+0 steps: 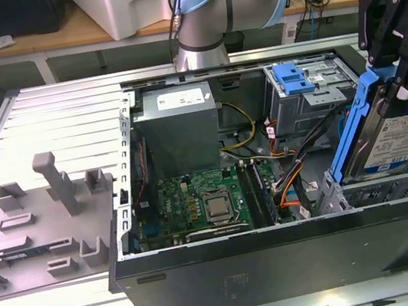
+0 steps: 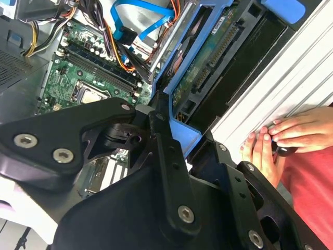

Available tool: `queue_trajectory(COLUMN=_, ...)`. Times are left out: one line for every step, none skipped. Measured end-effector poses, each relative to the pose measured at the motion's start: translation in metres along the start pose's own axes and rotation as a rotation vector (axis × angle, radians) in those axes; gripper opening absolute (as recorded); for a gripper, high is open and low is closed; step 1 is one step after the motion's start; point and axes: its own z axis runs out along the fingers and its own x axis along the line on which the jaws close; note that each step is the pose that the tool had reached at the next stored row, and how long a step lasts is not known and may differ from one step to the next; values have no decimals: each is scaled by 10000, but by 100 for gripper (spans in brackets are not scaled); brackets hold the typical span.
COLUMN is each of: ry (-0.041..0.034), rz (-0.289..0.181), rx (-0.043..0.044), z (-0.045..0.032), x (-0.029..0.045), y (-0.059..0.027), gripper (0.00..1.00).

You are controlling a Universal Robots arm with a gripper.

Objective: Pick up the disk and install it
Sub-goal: 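Insert the disk into the insertion slot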

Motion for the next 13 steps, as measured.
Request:
queue_trajectory(ry=0, rz=-3, rx=0, z=2, x=0, y=0, gripper=36)
queue_trajectory(ry=1, rz=-7, rx=0, z=6, x=0, y=0, gripper=36)
queue_trajectory(ry=1, rz=-10, rx=0, z=8, x=0, y=0, gripper=36)
queue_trajectory(ry=1, rz=-12, rx=0, z=10, x=0, y=0, gripper=36)
queue_trajectory(ry=1, rz=-14, rx=0, z=12, x=-1, y=-1, gripper=36)
queue_trajectory(ry=1, rz=-16, rx=1, z=14, x=-1, y=-1, gripper=36)
queue_trajectory(ry=1, rz=-20, rx=0, z=17, x=-1, y=-1, gripper=36)
queue_trajectory(ry=1, rz=-23, rx=0, z=21, x=-1, y=-1, gripper=36)
queue_trajectory(ry=1, rz=-27, rx=1, z=24, x=-1, y=-1, gripper=36)
queue_trajectory(ry=1, rz=-32, rx=1, z=28, x=-1, y=-1, gripper=36)
queue_trajectory(ry=2, rz=-37, rx=1, z=33, x=-2, y=-1, gripper=36)
queue_trajectory(ry=1, rz=-39, rx=1, z=35, x=-2, y=-1, gripper=36)
queue_trajectory(ry=2, rz=-40, rx=1, z=37, x=-2, y=-1, gripper=36)
